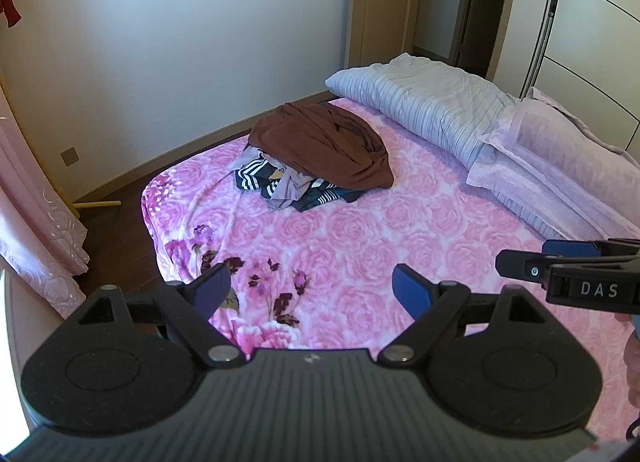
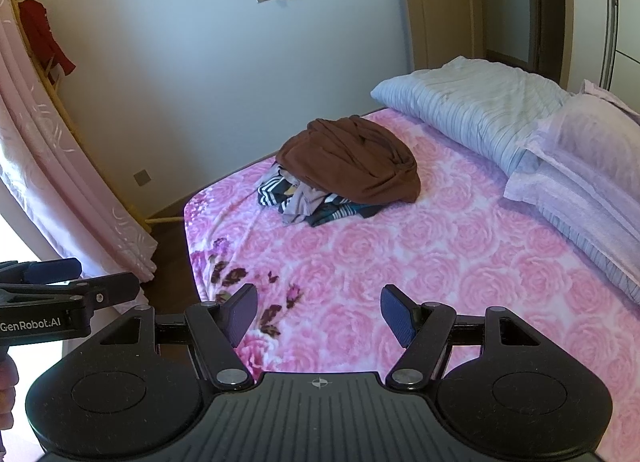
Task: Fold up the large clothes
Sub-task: 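Move both tools toward the clothes pile on the bed, then grasp the brown shirt with the right gripper and lift it off the pile, then drop the brown shirt onto open bedspread and open the right gripper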
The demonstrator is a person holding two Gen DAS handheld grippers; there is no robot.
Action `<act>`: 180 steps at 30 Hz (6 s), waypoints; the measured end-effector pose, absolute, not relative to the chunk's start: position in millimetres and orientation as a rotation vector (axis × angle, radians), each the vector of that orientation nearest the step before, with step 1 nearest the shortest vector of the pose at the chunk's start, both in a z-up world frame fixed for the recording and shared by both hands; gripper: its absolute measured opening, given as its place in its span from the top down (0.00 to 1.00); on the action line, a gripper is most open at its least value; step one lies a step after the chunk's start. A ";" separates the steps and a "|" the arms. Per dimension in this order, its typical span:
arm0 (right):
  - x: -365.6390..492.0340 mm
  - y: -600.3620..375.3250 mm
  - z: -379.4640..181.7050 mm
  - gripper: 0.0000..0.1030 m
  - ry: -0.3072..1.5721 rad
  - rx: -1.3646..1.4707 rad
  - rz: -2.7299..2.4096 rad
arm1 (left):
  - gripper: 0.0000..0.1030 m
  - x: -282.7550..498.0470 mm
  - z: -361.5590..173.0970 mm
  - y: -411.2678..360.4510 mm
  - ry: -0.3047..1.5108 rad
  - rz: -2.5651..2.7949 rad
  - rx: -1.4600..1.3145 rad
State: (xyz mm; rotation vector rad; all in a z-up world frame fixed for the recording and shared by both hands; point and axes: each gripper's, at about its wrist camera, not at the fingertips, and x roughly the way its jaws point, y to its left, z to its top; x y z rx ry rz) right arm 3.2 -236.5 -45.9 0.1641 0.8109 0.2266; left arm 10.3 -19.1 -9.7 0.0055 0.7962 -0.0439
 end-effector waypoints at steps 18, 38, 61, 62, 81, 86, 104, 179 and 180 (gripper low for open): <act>24.8 -249.7 -48.6 0.37 0.816 0.190 0.241 | 0.17 33.9 -11.8 -29.0 0.817 -0.046 0.034; 41.3 -253.7 -50.7 0.37 0.810 0.224 0.230 | 0.17 54.6 -7.4 -34.2 0.816 -0.067 0.063; 66.9 -235.9 -62.4 0.37 0.825 0.231 0.186 | 0.16 100.7 -24.7 -14.6 0.864 -0.120 0.061; 70.9 -234.7 -65.2 0.37 0.830 0.234 0.180 | 0.16 106.8 -27.9 -12.7 0.874 -0.125 0.063; 269.1 -208.8 -173.6 0.37 0.926 0.330 -0.005 | 0.16 357.8 -150.1 41.9 1.000 -0.264 0.116; 338.3 -208.3 -208.5 0.37 0.915 0.371 -0.075 | 0.18 435.7 -182.0 34.6 0.972 -0.315 0.154; 495.8 -270.7 -354.1 0.54 0.930 0.839 -0.375 | 0.22 609.1 -292.9 10.3 1.023 -0.359 0.184; -191.2 -304.3 -115.9 0.35 0.946 0.729 -0.698 | 0.28 42.5 -126.0 -173.5 1.027 -1.120 0.676; -188.0 -303.7 -116.1 0.35 0.948 0.734 -0.706 | 0.28 45.7 -127.4 -174.7 1.028 -1.126 0.683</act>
